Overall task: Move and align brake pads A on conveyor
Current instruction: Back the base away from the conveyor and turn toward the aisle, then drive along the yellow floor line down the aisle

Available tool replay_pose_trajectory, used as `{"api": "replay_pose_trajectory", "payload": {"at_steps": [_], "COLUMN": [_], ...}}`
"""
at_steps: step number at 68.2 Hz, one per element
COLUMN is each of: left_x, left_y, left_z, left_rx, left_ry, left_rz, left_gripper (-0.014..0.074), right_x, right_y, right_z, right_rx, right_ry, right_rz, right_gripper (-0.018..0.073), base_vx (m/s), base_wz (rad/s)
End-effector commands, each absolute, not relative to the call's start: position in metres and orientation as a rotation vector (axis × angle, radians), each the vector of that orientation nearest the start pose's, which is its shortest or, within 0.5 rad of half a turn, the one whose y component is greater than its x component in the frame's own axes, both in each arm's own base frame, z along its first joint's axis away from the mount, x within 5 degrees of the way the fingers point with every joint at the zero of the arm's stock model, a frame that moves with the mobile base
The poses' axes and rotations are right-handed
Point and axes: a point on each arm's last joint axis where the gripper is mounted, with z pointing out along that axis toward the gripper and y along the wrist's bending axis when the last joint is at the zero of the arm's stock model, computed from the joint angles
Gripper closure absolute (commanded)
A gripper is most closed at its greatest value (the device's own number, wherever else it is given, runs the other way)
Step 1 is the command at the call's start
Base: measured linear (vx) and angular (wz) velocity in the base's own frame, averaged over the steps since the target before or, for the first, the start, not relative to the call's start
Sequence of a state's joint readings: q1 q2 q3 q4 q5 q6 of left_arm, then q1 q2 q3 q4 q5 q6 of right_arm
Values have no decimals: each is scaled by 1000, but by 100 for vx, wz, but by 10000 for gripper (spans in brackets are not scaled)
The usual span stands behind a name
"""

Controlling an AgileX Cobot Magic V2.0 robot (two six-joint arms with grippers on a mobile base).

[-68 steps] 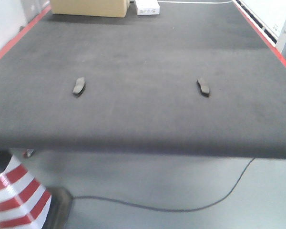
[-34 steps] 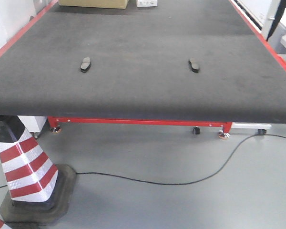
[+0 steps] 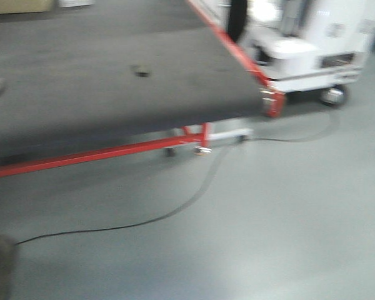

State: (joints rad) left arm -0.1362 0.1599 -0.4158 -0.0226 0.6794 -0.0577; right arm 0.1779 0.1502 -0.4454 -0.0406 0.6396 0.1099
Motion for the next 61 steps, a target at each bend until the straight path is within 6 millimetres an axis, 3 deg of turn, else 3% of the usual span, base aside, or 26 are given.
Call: {"api": "replay_pose_trajectory", "payload": {"at_steps": [1, 26, 61], "left_x": [43, 43, 43], "left_y": [-7, -7, -7], "left_z": [294, 294, 294], "left_rx": [60, 60, 60], "left_ry": [1827, 1827, 1827], "left_rz": [-170, -170, -170], "left_gripper": [84, 84, 84], "right_x": [41, 41, 41], "right_y": [5, 5, 5], "right_z": [308, 308, 308], "right_rx": [-78, -77, -77], "right_ry": [1750, 1751, 1751], "right_rz": [146, 147, 147], "right_gripper": [120, 120, 120], "base_vx": [-20, -20, -12], "base_wz": [-94, -93, -71]}}
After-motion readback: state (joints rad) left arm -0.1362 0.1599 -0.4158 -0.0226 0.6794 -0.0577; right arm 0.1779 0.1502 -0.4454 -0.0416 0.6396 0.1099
